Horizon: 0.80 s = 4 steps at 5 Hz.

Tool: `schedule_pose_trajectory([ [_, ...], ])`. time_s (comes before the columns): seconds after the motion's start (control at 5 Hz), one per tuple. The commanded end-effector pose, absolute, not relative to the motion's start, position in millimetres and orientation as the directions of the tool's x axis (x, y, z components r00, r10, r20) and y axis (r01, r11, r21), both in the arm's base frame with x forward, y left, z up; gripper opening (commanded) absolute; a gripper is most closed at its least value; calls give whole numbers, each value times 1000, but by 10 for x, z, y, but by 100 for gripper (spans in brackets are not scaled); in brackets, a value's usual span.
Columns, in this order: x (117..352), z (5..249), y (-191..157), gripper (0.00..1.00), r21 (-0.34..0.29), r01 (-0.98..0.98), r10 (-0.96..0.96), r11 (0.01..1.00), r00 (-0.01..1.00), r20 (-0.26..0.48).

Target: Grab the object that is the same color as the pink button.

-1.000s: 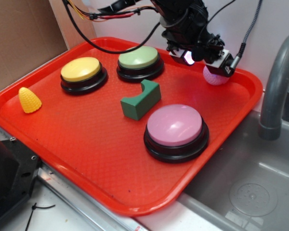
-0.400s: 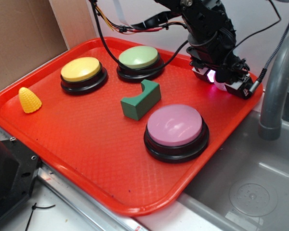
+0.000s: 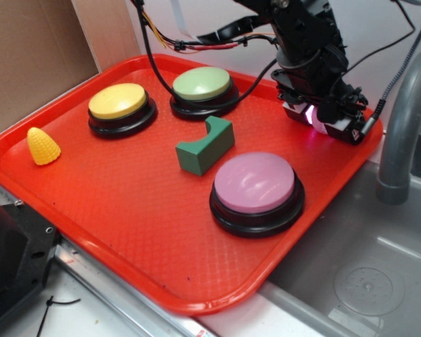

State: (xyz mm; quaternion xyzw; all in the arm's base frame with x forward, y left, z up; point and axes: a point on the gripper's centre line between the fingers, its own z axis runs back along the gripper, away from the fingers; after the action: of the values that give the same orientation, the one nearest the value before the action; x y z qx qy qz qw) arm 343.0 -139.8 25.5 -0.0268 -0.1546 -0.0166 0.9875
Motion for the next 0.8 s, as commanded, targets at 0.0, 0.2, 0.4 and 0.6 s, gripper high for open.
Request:
schedule_pose_trajectory([
  [0.0, 3132, 1248, -886, 0, -57, -61, 75, 997, 956, 284],
  [0.2, 2789, 1572, -639, 0, -17, -93, 95, 995, 970, 222],
  [0.4, 2451, 1792, -486, 0, -13, -144, 144, 989, 966, 213],
  [0.6, 2175, 1914, -344, 0, 12, -251, 244, 968, 948, 207],
])
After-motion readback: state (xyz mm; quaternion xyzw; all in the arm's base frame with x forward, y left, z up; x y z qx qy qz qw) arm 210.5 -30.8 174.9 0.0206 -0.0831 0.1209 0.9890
